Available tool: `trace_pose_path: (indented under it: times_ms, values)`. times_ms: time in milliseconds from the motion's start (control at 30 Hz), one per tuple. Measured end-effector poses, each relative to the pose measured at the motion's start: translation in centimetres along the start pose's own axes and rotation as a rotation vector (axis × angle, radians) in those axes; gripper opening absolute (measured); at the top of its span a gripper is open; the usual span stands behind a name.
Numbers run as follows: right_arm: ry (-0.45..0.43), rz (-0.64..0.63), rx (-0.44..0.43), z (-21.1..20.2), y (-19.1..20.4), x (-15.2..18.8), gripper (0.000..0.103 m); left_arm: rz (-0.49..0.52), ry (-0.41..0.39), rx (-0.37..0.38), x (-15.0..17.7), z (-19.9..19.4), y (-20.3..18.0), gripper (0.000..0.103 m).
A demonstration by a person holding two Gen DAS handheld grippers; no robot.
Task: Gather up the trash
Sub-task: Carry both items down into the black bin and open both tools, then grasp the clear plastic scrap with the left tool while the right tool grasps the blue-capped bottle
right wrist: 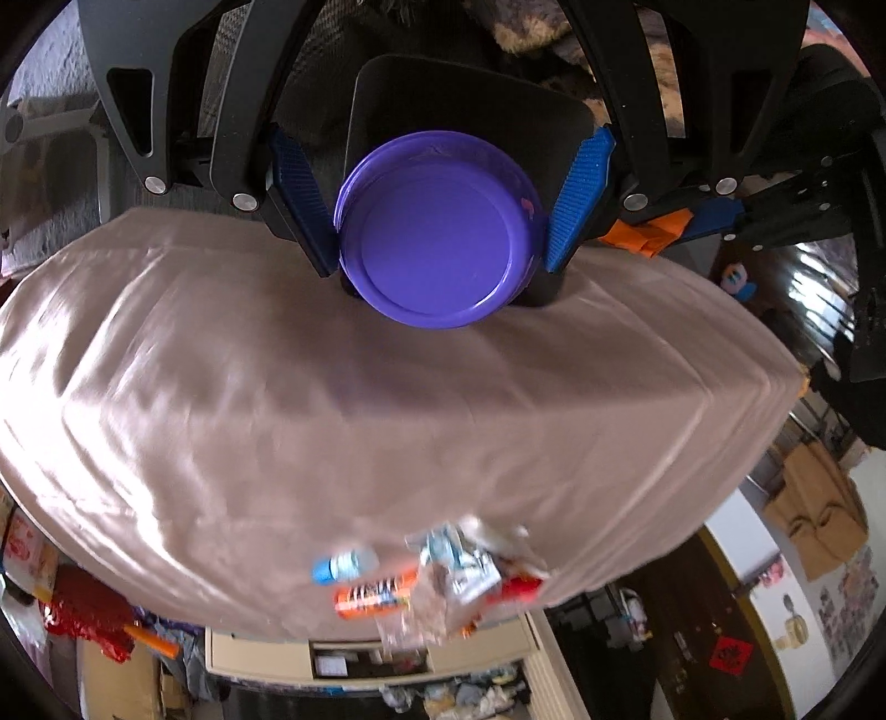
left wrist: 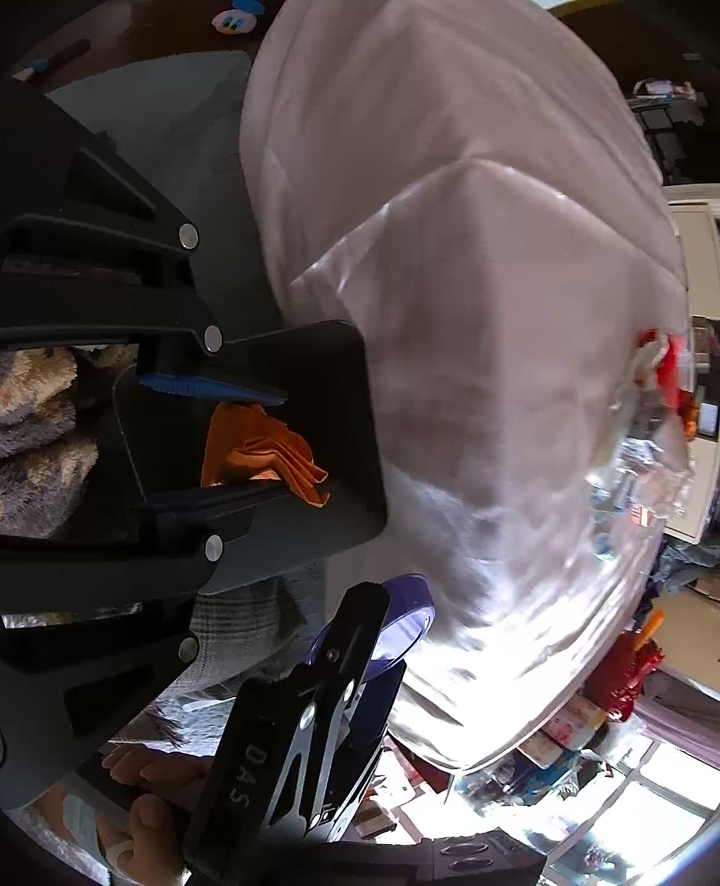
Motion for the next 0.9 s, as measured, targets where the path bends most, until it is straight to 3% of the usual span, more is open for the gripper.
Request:
trace_pose_path:
  times_ms: [133, 267, 400, 900]
  values:
    - [0.024, 0.013, 0.004, 0.9, -0.1, 0.3, 0.077, 0.006, 0.016, -0.012, 0.2, 0.5, 0.2, 0.028]
    - [0.033, 0.018, -0.002, 1.2, 0.2, 0.3, 0.083, 0.013, 0.015, -0.007, 0.3, 0.4, 0.1, 0.041]
    - [0.019, 0.018, 0.001, 0.7, 0.1, 0.0, 0.086, 0.015, 0.007, -0.012, 0.2, 0.2, 0.3, 0.045]
    - [-0.131, 0.071, 0.058, -3.7, -3.3, -4.2, 0.087, 0.007, -0.065, -0.033, -1.5, -1.9, 0.6, 0.061]
Point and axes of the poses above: each gripper's, at about its wrist camera, not at the fingertips, and z roughly the way its jaws point, y to its left, x to its underside, the point moved 8 cm from there along z, roughly the way its jaws point, and after that the axes turned 9 degrees about z, right-handed, at the moved point
